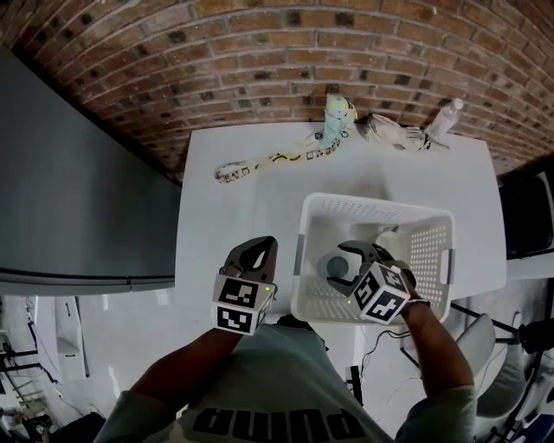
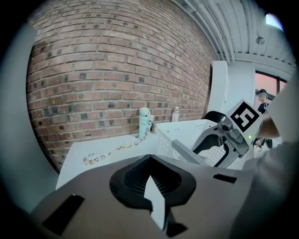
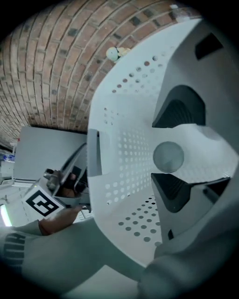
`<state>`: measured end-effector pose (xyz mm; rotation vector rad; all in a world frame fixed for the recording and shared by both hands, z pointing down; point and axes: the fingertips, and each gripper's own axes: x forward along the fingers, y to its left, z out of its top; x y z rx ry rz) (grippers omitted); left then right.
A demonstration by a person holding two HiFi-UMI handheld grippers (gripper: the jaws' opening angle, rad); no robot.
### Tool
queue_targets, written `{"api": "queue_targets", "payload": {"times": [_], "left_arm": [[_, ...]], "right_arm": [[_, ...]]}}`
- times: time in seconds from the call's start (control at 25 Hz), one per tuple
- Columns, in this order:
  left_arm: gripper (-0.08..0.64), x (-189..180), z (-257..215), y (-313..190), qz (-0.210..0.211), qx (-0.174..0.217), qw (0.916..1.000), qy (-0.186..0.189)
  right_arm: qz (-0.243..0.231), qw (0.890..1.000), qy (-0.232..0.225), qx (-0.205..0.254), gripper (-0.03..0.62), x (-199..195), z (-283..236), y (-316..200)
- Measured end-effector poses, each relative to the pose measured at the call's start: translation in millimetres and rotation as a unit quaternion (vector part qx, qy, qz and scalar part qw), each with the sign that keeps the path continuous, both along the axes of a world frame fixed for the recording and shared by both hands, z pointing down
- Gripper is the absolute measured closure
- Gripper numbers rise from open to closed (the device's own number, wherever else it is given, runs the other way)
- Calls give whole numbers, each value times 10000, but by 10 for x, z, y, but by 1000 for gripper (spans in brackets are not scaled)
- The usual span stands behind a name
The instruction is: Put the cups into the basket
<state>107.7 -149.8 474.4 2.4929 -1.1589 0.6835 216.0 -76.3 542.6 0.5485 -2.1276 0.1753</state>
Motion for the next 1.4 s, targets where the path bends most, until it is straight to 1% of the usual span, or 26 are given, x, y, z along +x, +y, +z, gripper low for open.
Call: {"api": "queue_targets", "payload": {"times": [0.24, 0.32, 0.4, 0.44, 0.48, 0.52, 0.6, 0.68, 0.76, 0.88, 0.96, 1.12, 1.28, 1.4], "left_arm": [[557, -13, -156, 8, -11, 110, 9997, 196], [557, -22, -227, 6, 15, 164, 9995, 266], [557, -46, -302, 2, 39, 222, 9992, 339], [557, -64, -342, 4, 54, 250, 9990, 377], [557, -86, -384, 9, 70, 276, 9987, 415], [557, -110, -425, 17, 90, 303, 9985, 453], [557, -161, -496, 49, 151, 339, 9979, 532], [557, -214, -548, 107, 245, 346, 9973, 598], [557, -275, -600, 175, 347, 355, 9967, 646], [557, -361, -676, 291, 509, 332, 9956, 712], [557, -420, -710, 358, 616, 334, 9949, 727], [557, -573, -743, 487, 808, 356, 9935, 714], [557, -740, -784, 642, 977, 427, 9920, 670], [557, -837, -821, 780, 1123, 492, 9898, 719]], "right_arm": [[707, 9958, -456, 361, 281, -47, -494, -101], [1023, 9918, -613, 468, 300, -90, -642, -103], [1418, 9850, -794, 571, 344, -138, -781, -103], [1667, 9800, -885, 629, 372, -156, -850, -109], [1954, 9733, -994, 686, 419, -173, -920, -121], [2262, 9646, -1139, 735, 469, -192, -991, -137], [2844, 9435, -1488, 821, 536, -256, -1129, -156], [3291, 9234, -1732, 949, 558, -344, -1237, -141], [3657, 9060, -1821, 1109, 569, -427, -1309, -110], [4049, 8854, -1836, 1353, 576, -555, -1402, -48], [4199, 8762, -1827, 1504, 577, -653, -1461, -8], [4399, 8616, -1832, 1746, 577, -853, -1542, 75], [4598, 8486, -1828, 1872, 577, -1001, -1570, 232], [4714, 8405, -1770, 2001, 578, -1110, -1595, 363]]}}
